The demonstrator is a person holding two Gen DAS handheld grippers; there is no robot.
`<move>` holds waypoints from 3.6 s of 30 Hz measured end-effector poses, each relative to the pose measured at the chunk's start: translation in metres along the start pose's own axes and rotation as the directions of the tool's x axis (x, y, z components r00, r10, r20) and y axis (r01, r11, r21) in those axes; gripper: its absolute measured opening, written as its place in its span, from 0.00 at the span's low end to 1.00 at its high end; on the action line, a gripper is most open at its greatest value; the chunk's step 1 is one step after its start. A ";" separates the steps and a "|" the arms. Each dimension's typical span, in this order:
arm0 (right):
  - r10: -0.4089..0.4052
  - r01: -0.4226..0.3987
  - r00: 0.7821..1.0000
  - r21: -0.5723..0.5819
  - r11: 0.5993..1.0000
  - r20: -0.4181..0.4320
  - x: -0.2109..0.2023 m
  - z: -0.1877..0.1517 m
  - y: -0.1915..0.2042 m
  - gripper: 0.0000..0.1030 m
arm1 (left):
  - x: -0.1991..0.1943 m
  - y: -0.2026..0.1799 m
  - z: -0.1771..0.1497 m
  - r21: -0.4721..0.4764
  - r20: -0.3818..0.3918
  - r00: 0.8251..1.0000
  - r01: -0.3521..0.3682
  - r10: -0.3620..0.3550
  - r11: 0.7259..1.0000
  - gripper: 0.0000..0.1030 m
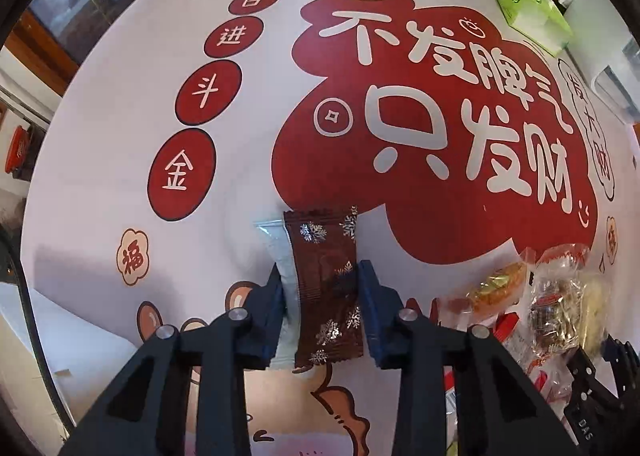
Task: Organize snacks
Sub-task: 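Grasp the brown wrapped candy with the left tool while the right tool grasps the puffed rice bag, then lower both held snacks into the white tray and open both tools, then move both tools back over the remaining snacks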
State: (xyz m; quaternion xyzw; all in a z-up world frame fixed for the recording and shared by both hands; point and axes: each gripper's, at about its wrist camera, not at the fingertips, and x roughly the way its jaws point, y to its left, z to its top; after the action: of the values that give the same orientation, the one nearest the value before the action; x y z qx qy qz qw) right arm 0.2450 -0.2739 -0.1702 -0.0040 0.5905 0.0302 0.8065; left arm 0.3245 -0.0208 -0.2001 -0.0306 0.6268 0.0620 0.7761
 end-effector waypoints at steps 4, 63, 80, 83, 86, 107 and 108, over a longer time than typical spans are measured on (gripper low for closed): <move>0.035 -0.035 0.999 0.012 0.999 0.003 -0.003 -0.005 0.001 0.55 | -0.001 0.002 -0.010 -0.015 0.020 1.000 -0.001 0.001 1.000 0.28; 0.365 -0.327 0.930 -0.360 0.874 0.040 -0.207 -0.146 0.293 0.55 | -0.199 0.251 -0.251 0.010 0.244 0.964 0.103 -0.103 0.995 0.19; 0.333 -0.335 0.938 -0.474 0.814 -0.092 -0.181 -0.164 0.348 0.56 | -0.190 0.278 -0.248 -0.080 0.261 0.964 0.069 -0.046 0.994 0.69; 0.335 -0.343 0.937 -0.468 0.814 -0.102 -0.178 -0.165 0.349 0.57 | -0.192 0.277 -0.248 -0.079 0.280 0.960 0.040 -0.017 0.996 0.74; 0.335 -0.348 0.935 -0.458 0.818 -0.113 -0.175 -0.166 0.348 0.57 | -0.192 0.276 -0.245 -0.078 0.275 0.961 0.045 -0.022 0.996 0.77; 0.326 -0.324 0.943 -0.411 0.852 -0.068 -0.179 -0.167 0.328 0.57 | -0.196 0.241 -0.238 0.021 0.254 0.964 0.072 -0.075 0.997 0.79; 0.326 -0.324 0.943 -0.406 0.854 -0.066 -0.179 -0.166 0.326 0.57 | -0.196 0.240 -0.237 0.025 0.253 0.964 0.074 -0.078 0.997 0.79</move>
State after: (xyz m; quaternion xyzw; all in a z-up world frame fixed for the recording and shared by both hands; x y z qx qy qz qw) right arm 0.0157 0.0369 -0.0407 -0.0740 0.5610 0.2894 0.7720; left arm 0.0219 0.1755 -0.0521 -0.0403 0.5210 0.0306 0.8521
